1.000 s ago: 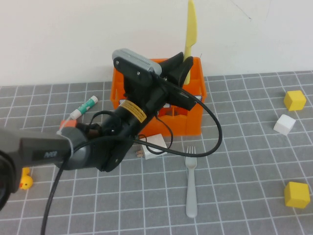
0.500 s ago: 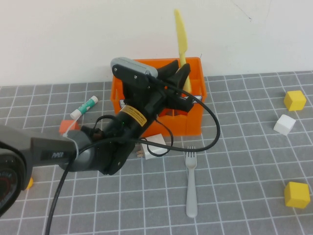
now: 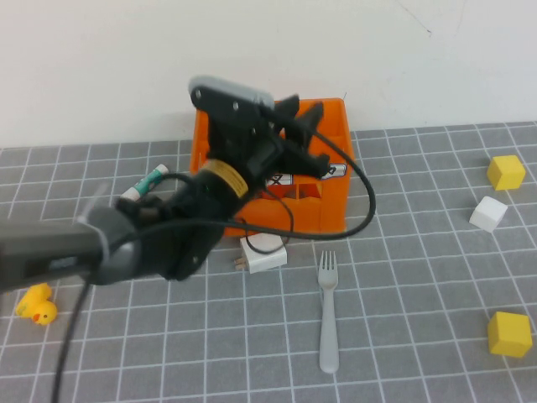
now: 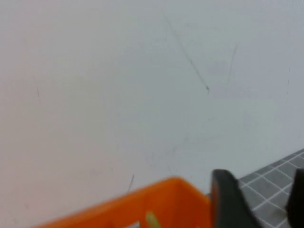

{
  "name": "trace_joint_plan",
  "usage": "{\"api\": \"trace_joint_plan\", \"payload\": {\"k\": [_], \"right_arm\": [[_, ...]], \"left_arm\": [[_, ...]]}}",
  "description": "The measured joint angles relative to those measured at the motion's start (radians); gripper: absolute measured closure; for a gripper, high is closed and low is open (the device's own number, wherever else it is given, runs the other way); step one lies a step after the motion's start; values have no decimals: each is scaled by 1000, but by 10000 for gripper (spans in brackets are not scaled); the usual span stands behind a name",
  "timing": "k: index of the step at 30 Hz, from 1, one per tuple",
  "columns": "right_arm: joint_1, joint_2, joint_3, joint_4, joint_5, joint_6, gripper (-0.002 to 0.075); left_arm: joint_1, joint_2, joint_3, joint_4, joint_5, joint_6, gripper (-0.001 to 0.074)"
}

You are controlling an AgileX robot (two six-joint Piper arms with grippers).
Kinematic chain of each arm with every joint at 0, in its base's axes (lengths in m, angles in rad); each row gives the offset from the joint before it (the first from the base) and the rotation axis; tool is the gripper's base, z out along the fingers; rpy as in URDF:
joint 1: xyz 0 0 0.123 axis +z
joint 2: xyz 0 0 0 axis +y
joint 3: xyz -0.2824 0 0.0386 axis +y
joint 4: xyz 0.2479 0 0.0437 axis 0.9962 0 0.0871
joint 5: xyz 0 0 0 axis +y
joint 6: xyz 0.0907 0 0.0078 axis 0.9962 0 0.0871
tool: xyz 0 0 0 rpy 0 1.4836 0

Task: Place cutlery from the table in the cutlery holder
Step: Pick up the fork

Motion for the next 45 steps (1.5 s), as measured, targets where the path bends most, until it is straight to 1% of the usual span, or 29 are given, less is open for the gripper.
{"api": "trace_joint_plan", "payload": {"k": [3, 4, 6, 10, 11, 13, 16, 18, 20, 23, 28, 33, 39, 45], "right_arm": [[0, 0, 0, 7, 0, 0, 729], [0, 0, 0, 10, 0, 0, 729], [0, 0, 0, 11, 0, 0, 729], [0, 0, 0, 14, 0, 0, 729], [0, 0, 0, 14, 2, 0, 729], [0, 0, 0, 14, 6, 0, 729], [0, 0, 0, 14, 6, 0, 729], [0, 0, 0, 14, 6, 0, 729], [0, 0, 0, 19, 6, -10, 729], [0, 0, 0, 40, 6, -47, 729], [0, 0, 0, 91, 24, -115, 729], [0, 31, -19, 105, 45, -128, 729], [0, 195, -133, 108, 83, -128, 729], [12, 424, -264, 123, 91, -108, 729]], "left_arm": [[0, -83, 0, 23, 89, 16, 626], [0, -121, 0, 33, 144, 11, 664], [0, -208, 0, 44, 279, -12, 705], [17, -392, 0, 52, 662, -19, 728], [23, -421, 0, 60, 721, -19, 729], [48, -523, 0, 97, 942, -17, 731], [77, -635, 2, 128, 1184, -3, 733], [93, -714, 23, 140, 1284, -2, 734], [97, -789, 68, 142, 1324, 1, 734], [97, -919, 156, 140, 1340, 3, 734], [97, -1177, 342, 123, 1378, 8, 734], [97, -1423, 522, 121, 1443, 23, 734], [97, -1676, 678, 124, 1445, 11, 735], [97, -1843, 789, 130, 1331, -49, 735]]}}
